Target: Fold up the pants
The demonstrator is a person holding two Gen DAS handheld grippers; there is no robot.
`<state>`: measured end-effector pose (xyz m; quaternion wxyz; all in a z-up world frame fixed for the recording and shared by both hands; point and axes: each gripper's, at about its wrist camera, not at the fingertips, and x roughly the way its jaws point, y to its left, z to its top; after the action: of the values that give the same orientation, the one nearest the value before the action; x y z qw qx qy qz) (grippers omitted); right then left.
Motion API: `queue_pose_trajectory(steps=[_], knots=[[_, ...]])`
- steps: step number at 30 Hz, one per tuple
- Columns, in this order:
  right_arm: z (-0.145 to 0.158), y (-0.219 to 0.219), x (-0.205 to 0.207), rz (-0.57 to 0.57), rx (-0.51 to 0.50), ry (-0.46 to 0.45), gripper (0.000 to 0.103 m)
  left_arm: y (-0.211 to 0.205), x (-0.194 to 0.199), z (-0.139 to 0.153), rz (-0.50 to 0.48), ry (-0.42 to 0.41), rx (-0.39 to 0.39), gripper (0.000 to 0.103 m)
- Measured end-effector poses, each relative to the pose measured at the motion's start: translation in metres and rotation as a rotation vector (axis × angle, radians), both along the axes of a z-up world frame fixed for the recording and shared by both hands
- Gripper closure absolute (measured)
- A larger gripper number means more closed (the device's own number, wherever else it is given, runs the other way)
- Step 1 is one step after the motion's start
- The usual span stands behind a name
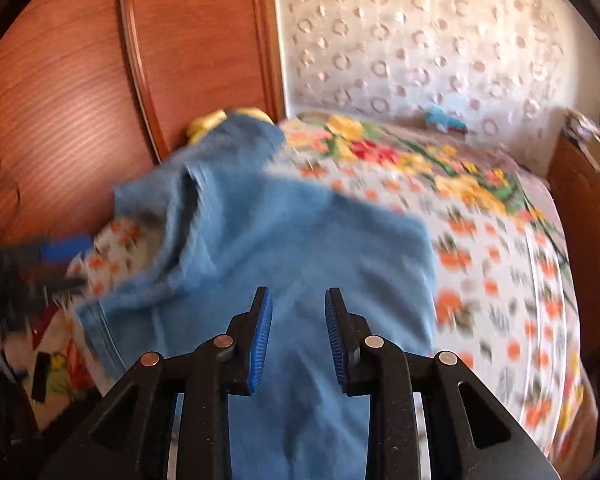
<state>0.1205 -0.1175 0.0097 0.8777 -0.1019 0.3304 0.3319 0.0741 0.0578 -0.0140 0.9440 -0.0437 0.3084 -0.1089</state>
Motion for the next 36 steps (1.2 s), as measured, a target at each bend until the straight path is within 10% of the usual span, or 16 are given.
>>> queue_pose_trajectory(steps=[13,16,21,27,36], knots=[[-0.033,-0.04,-0.049,-0.107,-0.006,-0.009,0.071,-0.006,0.109,-0.001,-0.031,0.071,0.105,0.05],[-0.036,-0.045,-0.055,-0.108,0.008,0.007,0.069,-0.001,0.122,-0.004,-0.022,0.096,0.09,0.082],[-0.037,-0.053,-0.058,-0.109,0.021,0.011,0.067,0.02,0.122,0.006,0.042,0.053,0.083,0.098],[-0.042,-0.064,-0.051,-0.12,0.056,0.031,0.065,0.056,0.126,0.01,0.124,0.054,0.081,0.097],[-0.036,-0.092,-0.07,-0.151,0.077,0.018,0.065,0.049,0.102,-0.009,0.105,0.096,0.137,0.066]])
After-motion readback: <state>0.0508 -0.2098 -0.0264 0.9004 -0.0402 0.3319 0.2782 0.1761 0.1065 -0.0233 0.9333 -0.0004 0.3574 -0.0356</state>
